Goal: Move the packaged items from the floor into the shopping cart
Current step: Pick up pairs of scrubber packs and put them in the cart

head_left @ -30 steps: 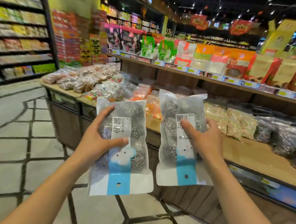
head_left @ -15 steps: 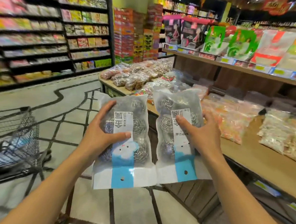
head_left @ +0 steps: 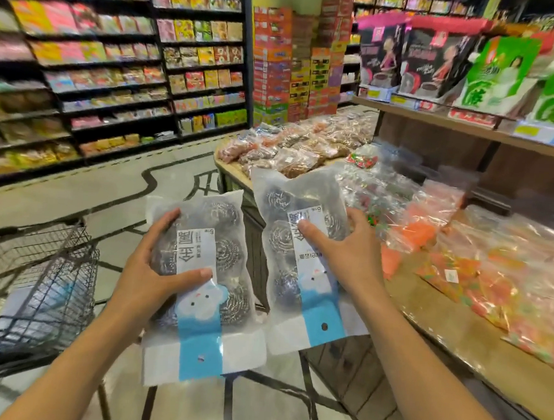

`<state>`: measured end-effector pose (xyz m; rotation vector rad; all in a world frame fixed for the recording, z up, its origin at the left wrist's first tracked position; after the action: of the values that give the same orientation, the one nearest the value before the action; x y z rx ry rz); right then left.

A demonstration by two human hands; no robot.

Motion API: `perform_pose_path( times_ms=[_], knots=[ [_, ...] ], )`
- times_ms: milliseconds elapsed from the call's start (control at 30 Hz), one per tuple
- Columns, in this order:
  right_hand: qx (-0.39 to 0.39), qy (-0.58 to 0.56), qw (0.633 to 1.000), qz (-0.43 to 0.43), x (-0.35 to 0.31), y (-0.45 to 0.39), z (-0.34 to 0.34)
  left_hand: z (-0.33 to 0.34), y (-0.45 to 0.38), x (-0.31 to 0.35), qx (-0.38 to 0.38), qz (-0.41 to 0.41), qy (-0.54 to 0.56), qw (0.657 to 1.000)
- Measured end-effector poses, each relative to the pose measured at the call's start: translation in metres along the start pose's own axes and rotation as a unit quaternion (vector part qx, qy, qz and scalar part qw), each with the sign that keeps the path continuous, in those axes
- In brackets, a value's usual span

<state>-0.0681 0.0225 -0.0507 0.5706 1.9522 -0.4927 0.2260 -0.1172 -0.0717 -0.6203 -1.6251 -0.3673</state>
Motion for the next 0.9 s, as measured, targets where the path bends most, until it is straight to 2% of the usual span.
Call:
perform_pose_path(
  times_ms=[267, 467, 600, 900],
  knots=[
    [-0.058, 0.016, 0.998, -0.019, -0.023, -0.113, 0.103, -0.102, -0.078, -0.043, 0.063, -0.008, 0.036, 0.997],
    [-0.089, 0.01, 0.996, -0.001, -0.057, -0.199, 0.212, -0.204, -0.141, -0.076, 0.107, 0.0, 0.067, 0.992],
    [-0.117, 0.012, 0.993, -0.015, -0.085, -0.25, 0.287, -0.268, -0.174, -0.088, 0.131, 0.003, 0.047, 0.99],
    [-0.208, 0.001, 0.977, -0.044, -0.125, -0.348, 0.446, -0.388, -0.218, -0.134, 0.213, -0.015, 0.074, 0.974]
  ],
)
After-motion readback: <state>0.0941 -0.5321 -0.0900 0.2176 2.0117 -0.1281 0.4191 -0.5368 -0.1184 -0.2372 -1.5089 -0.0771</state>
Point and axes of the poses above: each hand's wrist, its own y-axis away from the middle knuckle, its own z-axis out of the palm, x = y × z, the point moved 10 cm from there along -y, towards the middle knuckle, and after that the axes turned 13 degrees about -x, right-handed, at the moved point
